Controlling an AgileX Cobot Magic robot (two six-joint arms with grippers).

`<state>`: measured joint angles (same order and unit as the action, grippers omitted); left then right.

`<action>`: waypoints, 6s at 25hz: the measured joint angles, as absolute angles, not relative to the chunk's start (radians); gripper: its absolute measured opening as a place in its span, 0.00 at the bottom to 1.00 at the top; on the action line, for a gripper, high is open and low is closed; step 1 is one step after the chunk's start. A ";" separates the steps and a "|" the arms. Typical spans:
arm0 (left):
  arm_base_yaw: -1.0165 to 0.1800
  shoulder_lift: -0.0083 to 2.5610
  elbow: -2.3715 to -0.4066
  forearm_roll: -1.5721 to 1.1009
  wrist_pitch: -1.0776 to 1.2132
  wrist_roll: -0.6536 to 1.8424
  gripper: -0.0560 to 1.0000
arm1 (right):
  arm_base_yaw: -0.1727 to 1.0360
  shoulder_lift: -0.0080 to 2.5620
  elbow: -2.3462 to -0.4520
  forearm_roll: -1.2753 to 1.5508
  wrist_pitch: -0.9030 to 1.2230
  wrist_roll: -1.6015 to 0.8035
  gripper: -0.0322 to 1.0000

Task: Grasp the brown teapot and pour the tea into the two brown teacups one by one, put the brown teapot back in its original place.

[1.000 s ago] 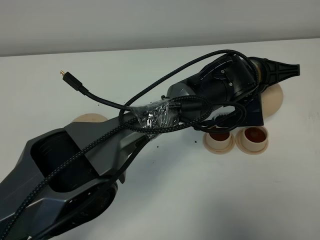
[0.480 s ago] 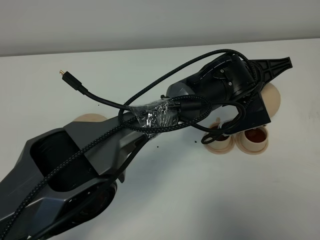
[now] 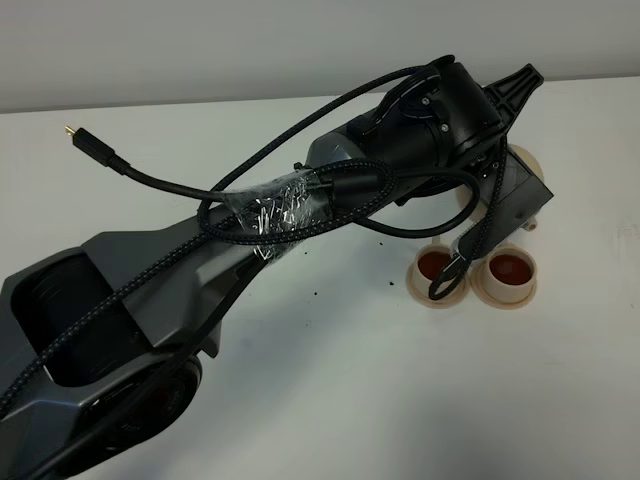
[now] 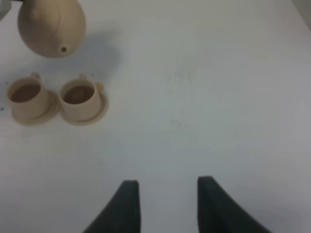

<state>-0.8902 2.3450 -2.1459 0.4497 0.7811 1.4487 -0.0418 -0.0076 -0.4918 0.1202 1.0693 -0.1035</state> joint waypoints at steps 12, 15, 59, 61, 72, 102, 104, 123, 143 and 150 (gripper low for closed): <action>-0.890 2.292 -2.146 0.098 1.145 1.061 0.20 | -0.042 -0.008 -0.492 0.120 1.069 -0.104 0.33; -0.890 2.292 -2.146 0.046 1.189 0.950 0.20 | -0.042 -0.008 -0.492 0.120 1.069 -0.104 0.33; -0.902 2.126 -1.863 0.053 1.191 0.314 0.20 | -0.042 -0.008 -0.492 0.120 1.069 -0.104 0.33; -0.893 2.075 -1.805 0.077 1.191 0.288 0.20 | -0.042 -0.008 -0.492 0.120 1.069 -0.104 0.33; -0.715 1.805 -1.416 0.107 1.190 0.088 0.20 | -0.042 -0.008 -0.492 0.120 1.069 -0.104 0.33; -0.243 1.750 -1.060 0.122 0.735 -0.064 0.20 | -0.042 -0.008 -0.492 0.120 1.069 -0.104 0.33; -0.243 1.773 -1.060 0.123 0.700 -0.064 0.20 | -0.042 -0.008 -0.492 0.120 1.069 -0.104 0.33; -0.243 1.831 -1.060 0.123 0.585 -0.050 0.20 | -0.042 -0.008 -0.492 0.120 1.069 -0.104 0.33; -0.243 1.846 -1.060 0.114 0.584 -0.045 0.20 | -0.042 -0.008 -0.492 0.120 1.069 -0.104 0.33; -0.243 1.858 -1.060 0.107 0.585 -0.045 0.20 | -0.042 -0.008 -0.492 0.120 1.069 -0.104 0.33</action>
